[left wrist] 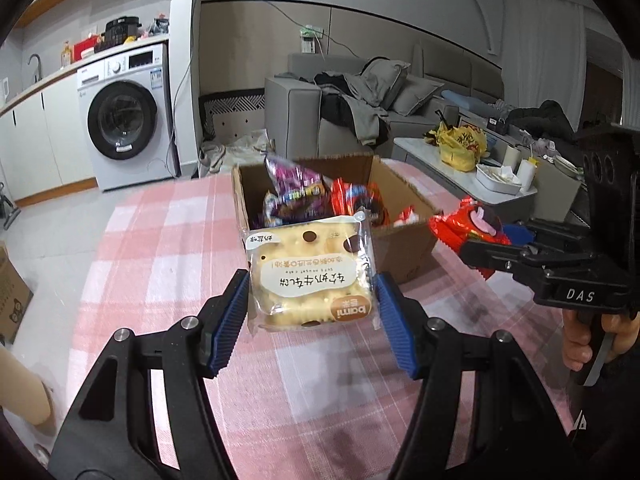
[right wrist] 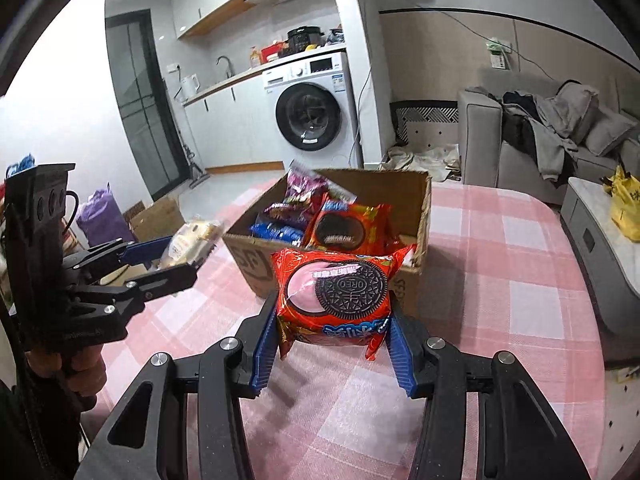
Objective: Organize snacks
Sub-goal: 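Lift both held packs and carry them over the cardboard box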
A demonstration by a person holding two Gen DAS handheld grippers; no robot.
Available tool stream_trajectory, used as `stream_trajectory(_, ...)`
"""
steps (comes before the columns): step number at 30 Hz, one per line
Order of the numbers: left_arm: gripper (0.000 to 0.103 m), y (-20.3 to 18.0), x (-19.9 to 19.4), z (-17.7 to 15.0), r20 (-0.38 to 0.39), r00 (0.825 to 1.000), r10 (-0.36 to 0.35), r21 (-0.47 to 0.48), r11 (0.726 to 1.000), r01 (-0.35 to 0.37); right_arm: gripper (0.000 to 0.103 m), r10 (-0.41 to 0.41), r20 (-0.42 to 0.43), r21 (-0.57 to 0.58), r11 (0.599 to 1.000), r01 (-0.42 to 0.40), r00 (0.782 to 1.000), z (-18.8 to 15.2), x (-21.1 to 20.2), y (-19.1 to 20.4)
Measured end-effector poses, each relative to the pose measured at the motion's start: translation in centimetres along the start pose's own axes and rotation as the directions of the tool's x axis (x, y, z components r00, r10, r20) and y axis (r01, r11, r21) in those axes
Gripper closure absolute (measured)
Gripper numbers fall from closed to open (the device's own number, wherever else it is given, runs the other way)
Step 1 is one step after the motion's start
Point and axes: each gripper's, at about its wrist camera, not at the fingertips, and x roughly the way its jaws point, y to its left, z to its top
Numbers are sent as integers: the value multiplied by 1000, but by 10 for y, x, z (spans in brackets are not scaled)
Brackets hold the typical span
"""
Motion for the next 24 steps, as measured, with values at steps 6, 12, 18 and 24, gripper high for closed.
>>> stream_trajectory(6,42,-2,-9,21,27,999,20,-8,1000,-20,54,5,5,0,1000,-5,1000,18,-4,2)
stream_trajectory(12,42,-5,-8,40,34,999,36,0,999,-36,54,0,30,24,1000,-1,1000,36,-7,-1)
stream_trajectory(18,42,-5,9,58,38,998,59,9,998,-60,54,-21,35,54,998,19,999,49,-6,-11)
stream_trajectory(24,42,-2,36,65,31,996,88,38,995,-89,54,-36,33,60,998,34,999,54,0,-14)
